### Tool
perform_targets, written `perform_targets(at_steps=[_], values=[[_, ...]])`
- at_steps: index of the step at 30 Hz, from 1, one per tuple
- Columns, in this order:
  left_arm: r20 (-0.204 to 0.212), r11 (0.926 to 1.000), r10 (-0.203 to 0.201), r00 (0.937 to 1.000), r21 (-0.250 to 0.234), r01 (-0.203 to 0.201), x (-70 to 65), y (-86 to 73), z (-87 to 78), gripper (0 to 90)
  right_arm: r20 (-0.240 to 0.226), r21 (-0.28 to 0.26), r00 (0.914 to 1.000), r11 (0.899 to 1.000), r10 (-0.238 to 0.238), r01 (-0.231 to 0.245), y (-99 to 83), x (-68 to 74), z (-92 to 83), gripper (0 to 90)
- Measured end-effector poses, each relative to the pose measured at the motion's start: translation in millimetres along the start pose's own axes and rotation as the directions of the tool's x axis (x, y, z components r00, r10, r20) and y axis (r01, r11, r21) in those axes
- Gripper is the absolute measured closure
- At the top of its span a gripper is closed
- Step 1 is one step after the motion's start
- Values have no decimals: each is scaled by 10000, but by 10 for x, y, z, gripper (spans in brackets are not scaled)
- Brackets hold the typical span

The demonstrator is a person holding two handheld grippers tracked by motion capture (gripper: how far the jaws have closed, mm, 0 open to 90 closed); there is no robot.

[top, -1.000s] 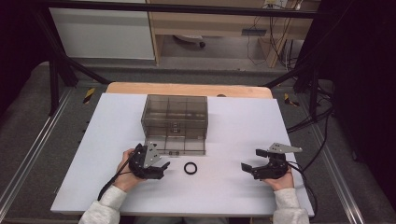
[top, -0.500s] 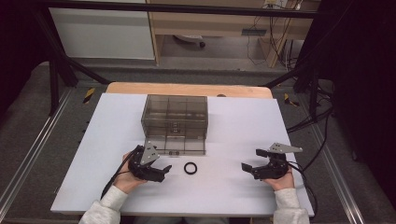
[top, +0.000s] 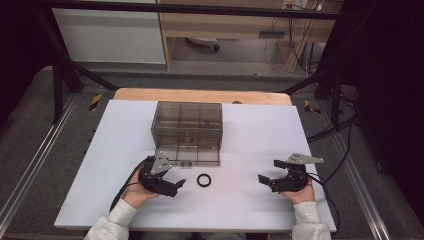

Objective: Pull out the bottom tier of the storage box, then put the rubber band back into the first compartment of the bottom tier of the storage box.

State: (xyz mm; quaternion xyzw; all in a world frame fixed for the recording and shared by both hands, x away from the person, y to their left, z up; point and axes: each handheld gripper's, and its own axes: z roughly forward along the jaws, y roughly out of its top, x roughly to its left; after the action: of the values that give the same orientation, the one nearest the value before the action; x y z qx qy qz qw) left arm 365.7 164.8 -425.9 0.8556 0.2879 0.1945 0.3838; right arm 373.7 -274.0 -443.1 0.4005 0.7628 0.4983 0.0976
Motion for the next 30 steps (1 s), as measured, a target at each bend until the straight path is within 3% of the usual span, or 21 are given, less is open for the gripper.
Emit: perform_targets(at_steps=[30], values=[[706, 9974, -603, 9957, 430, 574, -86, 94, 67, 42, -5, 5, 10000, 10000, 14, -14, -1, -2, 4, 4]])
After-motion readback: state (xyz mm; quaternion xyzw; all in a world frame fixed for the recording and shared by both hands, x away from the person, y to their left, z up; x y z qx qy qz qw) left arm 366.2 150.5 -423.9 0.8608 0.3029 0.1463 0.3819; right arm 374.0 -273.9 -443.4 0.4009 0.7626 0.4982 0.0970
